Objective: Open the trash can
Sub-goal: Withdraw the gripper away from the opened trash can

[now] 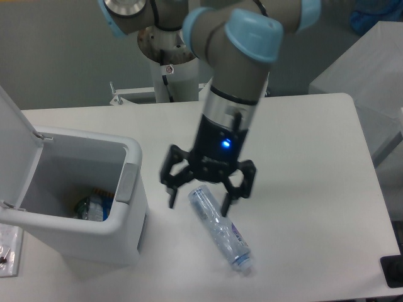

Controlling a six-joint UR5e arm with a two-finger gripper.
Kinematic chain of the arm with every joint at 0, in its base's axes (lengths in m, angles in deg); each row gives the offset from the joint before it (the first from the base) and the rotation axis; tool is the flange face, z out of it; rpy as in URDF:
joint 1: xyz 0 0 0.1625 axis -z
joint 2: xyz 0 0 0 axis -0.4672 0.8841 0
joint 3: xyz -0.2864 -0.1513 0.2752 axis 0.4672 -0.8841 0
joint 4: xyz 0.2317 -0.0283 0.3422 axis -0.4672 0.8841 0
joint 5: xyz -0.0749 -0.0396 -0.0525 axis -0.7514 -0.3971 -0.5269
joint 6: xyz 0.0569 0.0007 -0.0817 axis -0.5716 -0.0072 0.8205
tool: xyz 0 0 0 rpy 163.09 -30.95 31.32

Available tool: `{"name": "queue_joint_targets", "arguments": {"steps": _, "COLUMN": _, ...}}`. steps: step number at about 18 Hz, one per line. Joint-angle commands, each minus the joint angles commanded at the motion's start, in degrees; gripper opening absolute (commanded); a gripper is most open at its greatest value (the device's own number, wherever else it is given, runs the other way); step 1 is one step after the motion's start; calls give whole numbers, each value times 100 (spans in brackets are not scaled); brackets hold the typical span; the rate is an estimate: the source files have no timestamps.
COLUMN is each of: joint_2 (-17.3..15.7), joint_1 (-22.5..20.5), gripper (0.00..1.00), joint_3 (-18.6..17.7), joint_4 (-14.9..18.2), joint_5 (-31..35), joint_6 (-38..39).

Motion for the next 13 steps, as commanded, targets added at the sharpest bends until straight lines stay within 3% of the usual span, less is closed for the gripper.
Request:
{"name": "queue_joint_targets", "arguments": {"steps": 4, "joint_2": 255, "joint_1": -211, "gripper": 100, "joint_3": -44, "joint_4": 9, "joint_5": 589, "joint_6": -572}}
{"name": "queue_joint_targets", "arguments": {"steps": 7, "joint_2": 326, "joint_1": -335, "gripper": 100, "joint_3": -79, "joint_4": 26, "joint_5": 1090, "joint_6": -1528}}
{"name": "queue_joint_targets", "arguments": {"steps": 13, "joint_2": 361, "joint_1": -651, "gripper": 100, "joint_3": -26, "joint_4": 106, "joint_5": 1337, "joint_6": -3057}}
